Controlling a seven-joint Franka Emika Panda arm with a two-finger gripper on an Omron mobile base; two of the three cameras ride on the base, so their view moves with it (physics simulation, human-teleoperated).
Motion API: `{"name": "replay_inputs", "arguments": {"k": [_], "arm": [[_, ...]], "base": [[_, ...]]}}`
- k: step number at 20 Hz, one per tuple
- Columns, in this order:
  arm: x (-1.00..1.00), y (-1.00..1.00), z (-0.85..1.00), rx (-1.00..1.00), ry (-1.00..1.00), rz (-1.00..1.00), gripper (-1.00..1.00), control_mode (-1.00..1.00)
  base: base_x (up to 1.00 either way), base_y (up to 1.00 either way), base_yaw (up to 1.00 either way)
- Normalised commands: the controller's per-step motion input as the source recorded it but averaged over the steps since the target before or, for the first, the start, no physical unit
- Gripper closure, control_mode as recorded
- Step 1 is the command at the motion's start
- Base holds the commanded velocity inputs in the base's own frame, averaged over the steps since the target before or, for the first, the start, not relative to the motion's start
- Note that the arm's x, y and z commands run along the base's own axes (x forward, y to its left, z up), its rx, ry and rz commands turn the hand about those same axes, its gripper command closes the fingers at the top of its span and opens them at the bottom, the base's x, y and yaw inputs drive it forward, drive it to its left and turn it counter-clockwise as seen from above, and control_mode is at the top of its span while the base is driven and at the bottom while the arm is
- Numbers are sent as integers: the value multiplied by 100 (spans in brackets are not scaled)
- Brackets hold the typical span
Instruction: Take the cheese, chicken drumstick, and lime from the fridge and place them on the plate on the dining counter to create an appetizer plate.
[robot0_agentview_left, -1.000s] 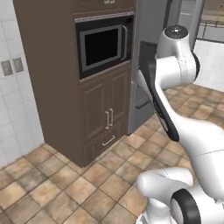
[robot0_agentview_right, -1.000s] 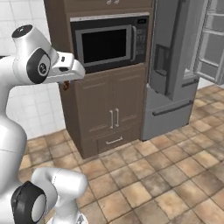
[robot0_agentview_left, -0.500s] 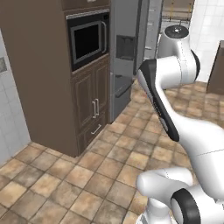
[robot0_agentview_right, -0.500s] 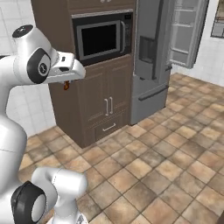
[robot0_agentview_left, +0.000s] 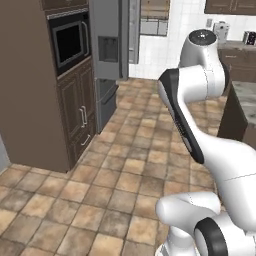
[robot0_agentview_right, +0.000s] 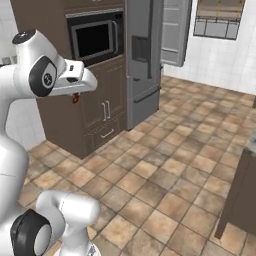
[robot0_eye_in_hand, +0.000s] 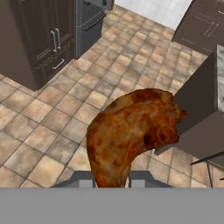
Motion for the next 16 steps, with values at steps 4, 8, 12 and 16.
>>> {"name": "replay_inputs", "arguments": {"k": [4,8,12,16], "arm": [[0,0,0,0,0,0,100,100],[0,0,0,0,0,0,100,100],[0,0,0,0,0,0,100,100],[0,0,0,0,0,0,100,100]], "base": [[-3,-38,-29],[4,-77,-22],[4,-96,-18],[5,-99,-18]]}}
